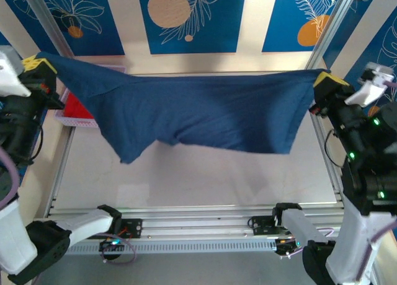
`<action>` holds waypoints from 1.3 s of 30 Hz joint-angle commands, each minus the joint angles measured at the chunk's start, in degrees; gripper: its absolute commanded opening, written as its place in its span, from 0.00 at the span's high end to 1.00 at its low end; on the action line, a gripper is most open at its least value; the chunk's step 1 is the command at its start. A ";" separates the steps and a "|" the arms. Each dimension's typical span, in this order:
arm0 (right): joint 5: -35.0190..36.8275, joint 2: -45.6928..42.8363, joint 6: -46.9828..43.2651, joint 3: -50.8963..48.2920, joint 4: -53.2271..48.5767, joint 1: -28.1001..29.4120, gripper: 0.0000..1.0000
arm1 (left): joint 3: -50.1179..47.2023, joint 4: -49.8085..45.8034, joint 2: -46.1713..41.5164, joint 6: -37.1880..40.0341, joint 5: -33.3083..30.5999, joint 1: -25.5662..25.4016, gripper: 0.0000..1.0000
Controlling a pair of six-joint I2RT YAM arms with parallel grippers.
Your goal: Fold the inside-out t-shirt
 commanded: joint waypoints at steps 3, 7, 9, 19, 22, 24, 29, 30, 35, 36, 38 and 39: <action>-0.03 0.59 -1.80 3.30 -3.18 0.04 1.00 | 5.96 -1.43 6.18 5.43 -3.23 0.58 1.00; 0.72 3.02 -2.59 2.25 -2.30 0.07 1.00 | 13.38 -2.91 16.27 9.01 -7.29 1.11 1.00; 1.14 4.45 -2.86 -0.29 -0.32 0.08 1.00 | 13.84 -2.22 19.75 8.56 -5.38 3.10 1.00; -2.11 15.28 -1.49 0.23 3.85 0.48 1.00 | 23.75 -3.64 31.26 1.07 8.08 13.29 1.00; -2.04 15.42 -1.47 1.78 3.44 1.03 1.00 | 23.78 -2.86 29.24 1.21 8.47 13.33 1.00; -1.99 14.93 -1.45 2.31 2.97 1.22 1.00 | 23.74 -3.02 27.75 1.55 8.39 13.37 1.00; -2.12 11.66 -1.49 3.01 1.30 1.58 1.00 | 22.90 -3.93 21.96 1.93 8.56 13.40 1.00; -1.99 10.83 -1.46 2.88 0.93 1.62 1.00 | 22.04 -3.75 20.46 1.87 8.74 13.38 1.00; -2.81 5.59 -0.90 3.08 -0.82 1.75 1.00 | 17.01 -2.76 12.02 1.33 10.62 13.39 1.00; -3.10 4.80 -0.78 3.28 -1.16 1.75 1.00 | 16.56 -2.73 10.73 1.10 11.12 13.33 1.00; -3.55 3.18 -0.40 4.11 -1.83 1.75 1.00 | 16.22 -2.49 8.72 0.55 12.29 13.37 1.00; -3.65 2.63 -0.26 4.39 -2.02 1.70 1.00 | 16.18 -2.35 8.13 0.46 12.63 13.36 1.00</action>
